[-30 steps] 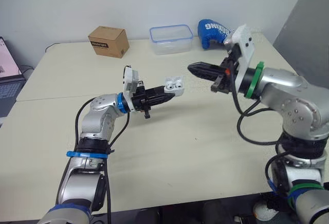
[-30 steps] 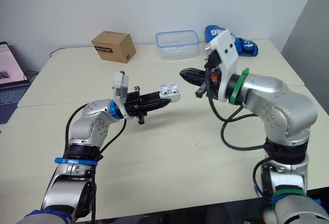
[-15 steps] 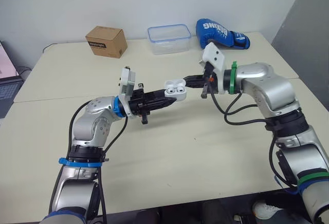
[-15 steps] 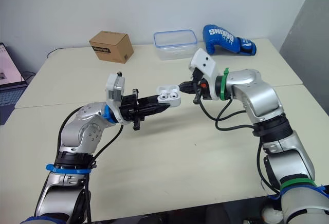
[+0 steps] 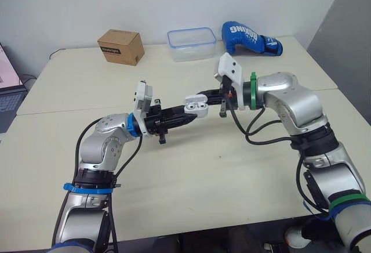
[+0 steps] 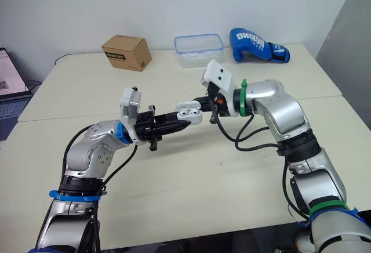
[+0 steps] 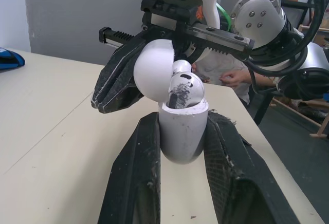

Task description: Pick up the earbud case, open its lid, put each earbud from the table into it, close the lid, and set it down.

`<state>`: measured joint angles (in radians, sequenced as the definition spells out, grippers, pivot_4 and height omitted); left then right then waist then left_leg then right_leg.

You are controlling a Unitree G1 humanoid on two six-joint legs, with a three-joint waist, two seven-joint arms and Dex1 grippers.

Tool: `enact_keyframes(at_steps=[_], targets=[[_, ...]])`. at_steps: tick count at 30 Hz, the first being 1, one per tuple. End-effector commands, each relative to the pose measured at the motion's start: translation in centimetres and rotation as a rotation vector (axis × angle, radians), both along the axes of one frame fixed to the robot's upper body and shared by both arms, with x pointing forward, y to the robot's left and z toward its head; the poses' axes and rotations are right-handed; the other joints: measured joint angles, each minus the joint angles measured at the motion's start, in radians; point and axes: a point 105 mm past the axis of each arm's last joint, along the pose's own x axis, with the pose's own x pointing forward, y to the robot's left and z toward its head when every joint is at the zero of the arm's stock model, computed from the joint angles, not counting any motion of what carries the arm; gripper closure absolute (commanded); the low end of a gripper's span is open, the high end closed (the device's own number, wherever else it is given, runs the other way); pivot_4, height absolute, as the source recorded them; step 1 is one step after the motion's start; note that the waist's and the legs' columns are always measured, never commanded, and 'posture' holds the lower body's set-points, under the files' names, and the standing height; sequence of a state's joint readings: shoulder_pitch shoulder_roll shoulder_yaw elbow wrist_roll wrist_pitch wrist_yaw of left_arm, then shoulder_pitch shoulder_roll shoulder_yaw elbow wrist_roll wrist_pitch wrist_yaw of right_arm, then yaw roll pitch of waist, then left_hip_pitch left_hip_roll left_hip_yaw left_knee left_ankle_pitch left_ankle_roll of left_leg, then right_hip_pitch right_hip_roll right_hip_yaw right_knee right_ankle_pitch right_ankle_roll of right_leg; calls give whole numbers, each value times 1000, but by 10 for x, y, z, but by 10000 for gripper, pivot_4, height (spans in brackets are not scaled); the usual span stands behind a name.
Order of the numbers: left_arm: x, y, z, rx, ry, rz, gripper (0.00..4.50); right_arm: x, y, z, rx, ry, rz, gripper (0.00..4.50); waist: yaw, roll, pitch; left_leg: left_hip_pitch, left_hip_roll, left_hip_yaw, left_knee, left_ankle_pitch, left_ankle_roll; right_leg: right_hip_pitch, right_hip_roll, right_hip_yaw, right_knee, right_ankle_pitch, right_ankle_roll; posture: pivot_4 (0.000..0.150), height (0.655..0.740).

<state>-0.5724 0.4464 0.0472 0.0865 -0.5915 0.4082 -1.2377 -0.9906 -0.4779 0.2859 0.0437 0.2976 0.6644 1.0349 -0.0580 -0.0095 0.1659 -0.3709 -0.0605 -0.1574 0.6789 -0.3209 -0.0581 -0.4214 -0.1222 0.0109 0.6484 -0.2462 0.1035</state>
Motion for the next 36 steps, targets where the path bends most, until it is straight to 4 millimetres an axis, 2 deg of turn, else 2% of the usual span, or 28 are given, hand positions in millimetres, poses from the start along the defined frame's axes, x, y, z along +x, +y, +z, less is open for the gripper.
enact_keyframes(at_steps=[1,13,27,36], targets=[[1,3,6,-3,-23,8,37057,-12,4,20,44,-63,49,44614,0,0,0,0,0,0,0,0,0,0,0,0,0,0,0,1500,7307],[8,6,6,-6,-1,20,37057,-22,1,22,40,-77,46,44614,0,0,0,0,0,1,0,0,0,0,0,0,0,0,0,1500,7307],[4,5,5,11,6,-13,37057,-9,8,30,48,-178,21,44614,1,0,0,0,0,1,0,0,0,0,0,0,0,0,0,1500,7307],[7,5,9,-9,0,2,37057,-23,12,11,-27,-128,76,44614,1,0,0,0,0,1,0,0,0,0,0,0,0,0,0,1500,7307]])
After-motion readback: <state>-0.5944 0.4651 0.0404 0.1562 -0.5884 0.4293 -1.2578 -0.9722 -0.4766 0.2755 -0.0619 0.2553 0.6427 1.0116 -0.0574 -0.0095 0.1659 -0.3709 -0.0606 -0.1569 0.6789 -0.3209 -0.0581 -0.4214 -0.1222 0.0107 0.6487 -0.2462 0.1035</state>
